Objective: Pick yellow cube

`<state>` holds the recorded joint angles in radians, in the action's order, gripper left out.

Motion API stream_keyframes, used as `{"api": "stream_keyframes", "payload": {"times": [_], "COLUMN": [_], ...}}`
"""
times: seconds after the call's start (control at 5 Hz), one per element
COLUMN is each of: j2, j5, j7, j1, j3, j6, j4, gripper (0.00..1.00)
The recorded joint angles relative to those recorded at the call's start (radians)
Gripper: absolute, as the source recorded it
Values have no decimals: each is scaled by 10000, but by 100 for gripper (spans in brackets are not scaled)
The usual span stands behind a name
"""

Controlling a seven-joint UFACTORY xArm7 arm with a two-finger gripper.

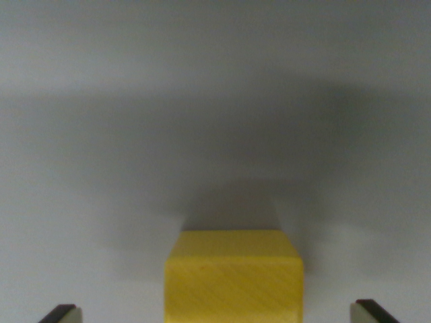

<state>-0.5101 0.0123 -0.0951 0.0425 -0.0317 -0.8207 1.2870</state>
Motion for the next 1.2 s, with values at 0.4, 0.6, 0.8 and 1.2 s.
{"api": "stream_keyframes", "payload": {"times": [0.4, 0.6, 0.8, 1.2], "j2": [-157, -157, -257, -309], "j5": [12, 12, 20, 24], "j7": [-32, -32, -52, -63], "j1": [15, 15, 24, 29], "j3": [-16, -16, -27, -32], "j6": [201, 201, 330, 396], "j4": [-80, -80, -132, -158], "gripper": [0, 0, 0, 0]}}
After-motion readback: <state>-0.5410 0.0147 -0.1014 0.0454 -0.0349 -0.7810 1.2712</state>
